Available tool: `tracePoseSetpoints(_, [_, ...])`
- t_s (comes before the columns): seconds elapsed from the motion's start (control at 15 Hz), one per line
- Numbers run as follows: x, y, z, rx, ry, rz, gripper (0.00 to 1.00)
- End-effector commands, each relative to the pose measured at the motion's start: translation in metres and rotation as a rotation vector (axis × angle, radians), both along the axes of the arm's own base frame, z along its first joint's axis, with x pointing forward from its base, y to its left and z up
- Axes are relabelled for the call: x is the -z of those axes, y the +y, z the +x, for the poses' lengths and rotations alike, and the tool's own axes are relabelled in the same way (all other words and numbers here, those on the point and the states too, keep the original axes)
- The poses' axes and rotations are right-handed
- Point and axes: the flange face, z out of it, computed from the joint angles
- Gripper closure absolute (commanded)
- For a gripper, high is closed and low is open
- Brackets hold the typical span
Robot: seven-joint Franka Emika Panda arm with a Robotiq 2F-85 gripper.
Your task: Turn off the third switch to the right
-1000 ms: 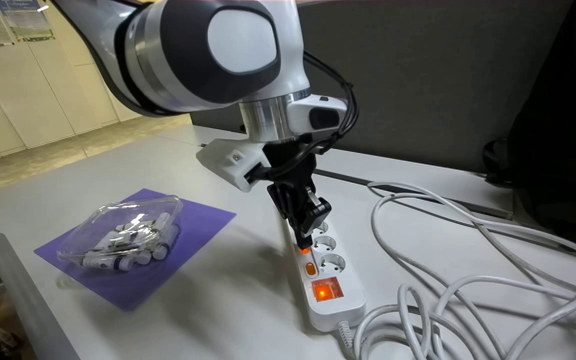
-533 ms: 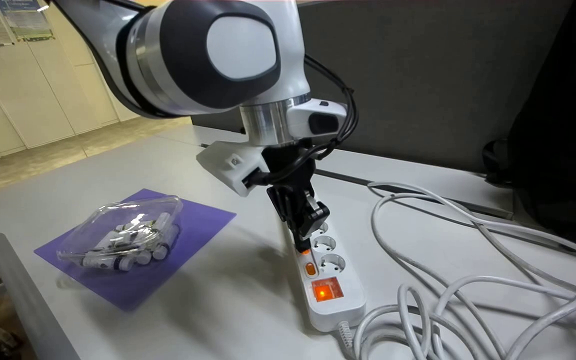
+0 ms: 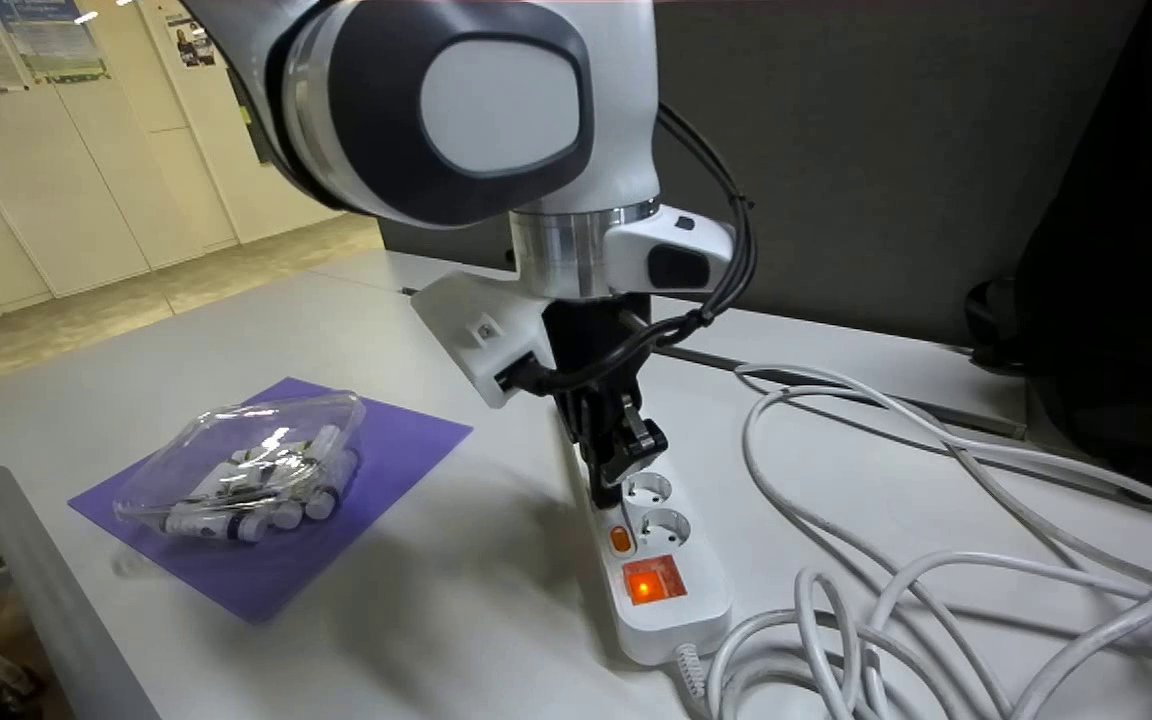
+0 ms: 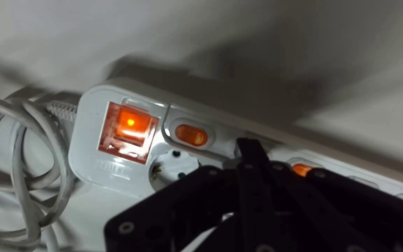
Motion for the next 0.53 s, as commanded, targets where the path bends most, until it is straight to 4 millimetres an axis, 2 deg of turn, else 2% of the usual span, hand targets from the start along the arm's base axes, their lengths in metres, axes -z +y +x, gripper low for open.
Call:
tracePoseSetpoints(0.0, [0.023, -0.018, -0.003, 0.048, 0.059, 0.083, 1.00])
tracePoseSetpoints(0.33, [0.033, -0.036, -0.007, 0.048, 0.123, 0.254, 1.00])
tracePoseSetpoints(0.47, [0.030, -0.042, -0.009, 0.043, 0.150, 0.260, 1.00])
